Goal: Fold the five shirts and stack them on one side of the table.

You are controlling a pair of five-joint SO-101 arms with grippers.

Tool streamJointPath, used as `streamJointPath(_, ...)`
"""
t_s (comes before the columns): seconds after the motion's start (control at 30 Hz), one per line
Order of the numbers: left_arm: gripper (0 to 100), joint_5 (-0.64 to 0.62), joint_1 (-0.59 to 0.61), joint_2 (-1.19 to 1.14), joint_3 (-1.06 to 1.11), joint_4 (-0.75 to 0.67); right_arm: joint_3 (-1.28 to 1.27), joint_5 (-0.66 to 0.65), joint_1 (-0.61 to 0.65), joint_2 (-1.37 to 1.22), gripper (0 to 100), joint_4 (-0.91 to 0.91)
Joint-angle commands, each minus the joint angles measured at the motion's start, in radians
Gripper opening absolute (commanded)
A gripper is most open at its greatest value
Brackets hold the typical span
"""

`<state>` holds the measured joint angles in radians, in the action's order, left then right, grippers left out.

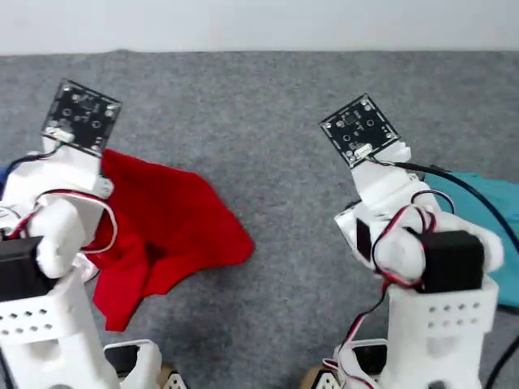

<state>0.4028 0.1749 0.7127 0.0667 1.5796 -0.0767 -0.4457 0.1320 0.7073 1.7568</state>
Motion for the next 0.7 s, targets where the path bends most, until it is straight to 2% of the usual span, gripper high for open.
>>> streamJointPath(0.0,1,-0.069,-0.152,0.011,-0.117,-0.032,-0.023,0.014,-0.019,0.03,1.0,0.039)
streamJointPath(0.13,1,-0.172,-0.279,0.0,-0.24,-0.043,-0.083,0.014,0.05,0.065,1.0,0.036)
streamJointPath(0.23,1,-0.181,-0.229,-0.032,-0.226,-0.038,-0.167,0.014,0.162,0.068,1.0,0.035)
streamJointPath(0.43,1,-0.169,0.176,-0.126,-0.147,-0.083,-0.259,0.02,0.32,0.065,1.4,-0.058)
streamJointPath(0.57,1,-0.028,0.41,-0.213,0.005,-0.178,-0.319,0.02,0.343,0.062,1.5,-0.185)
streamJointPath(0.67,1,0.046,0.508,-0.265,0.157,-0.238,-0.37,0.02,0.346,0.062,1.6,-0.295)
